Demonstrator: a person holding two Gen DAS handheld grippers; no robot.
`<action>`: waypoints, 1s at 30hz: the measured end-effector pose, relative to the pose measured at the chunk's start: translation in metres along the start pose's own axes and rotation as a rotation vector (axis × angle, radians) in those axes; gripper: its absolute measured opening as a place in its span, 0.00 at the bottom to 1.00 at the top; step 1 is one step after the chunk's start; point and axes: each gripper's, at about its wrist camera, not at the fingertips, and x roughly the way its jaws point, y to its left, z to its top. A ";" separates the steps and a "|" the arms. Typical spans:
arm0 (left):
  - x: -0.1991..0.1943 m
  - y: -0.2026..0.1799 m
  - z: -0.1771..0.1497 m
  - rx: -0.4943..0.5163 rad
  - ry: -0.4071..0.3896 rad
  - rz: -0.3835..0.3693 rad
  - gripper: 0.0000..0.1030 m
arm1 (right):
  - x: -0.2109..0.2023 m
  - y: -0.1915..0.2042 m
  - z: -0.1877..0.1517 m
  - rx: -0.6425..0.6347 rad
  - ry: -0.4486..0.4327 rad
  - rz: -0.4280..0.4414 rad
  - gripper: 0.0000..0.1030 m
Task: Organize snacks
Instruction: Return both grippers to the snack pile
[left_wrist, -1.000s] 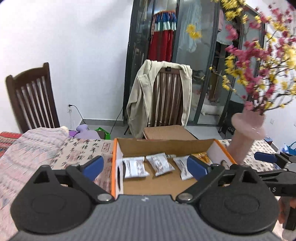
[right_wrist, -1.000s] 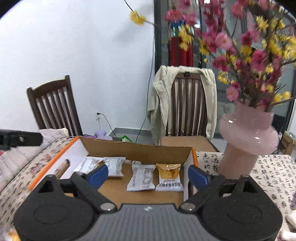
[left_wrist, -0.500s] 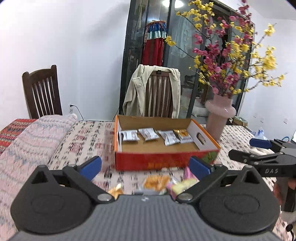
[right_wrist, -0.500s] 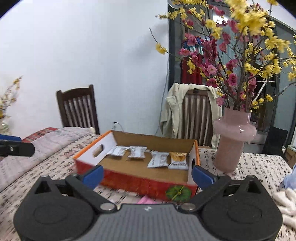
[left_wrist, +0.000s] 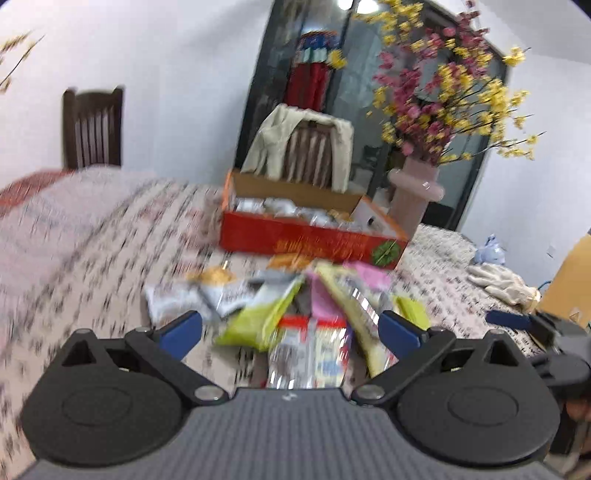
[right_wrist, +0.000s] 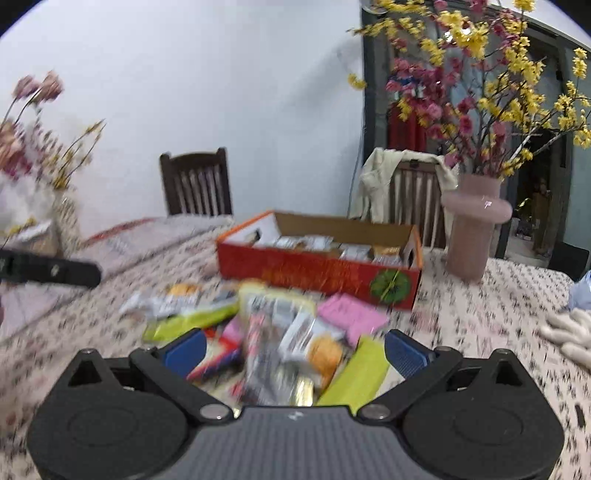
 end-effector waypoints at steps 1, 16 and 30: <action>0.000 0.001 -0.006 -0.009 0.014 0.006 1.00 | -0.004 0.002 -0.008 0.004 0.011 0.009 1.00; -0.059 0.018 -0.061 -0.049 0.092 0.057 1.00 | -0.035 0.017 -0.070 0.130 0.110 0.082 1.00; -0.050 0.020 -0.022 0.004 0.020 0.093 1.00 | -0.020 0.008 -0.042 0.111 0.071 0.032 0.99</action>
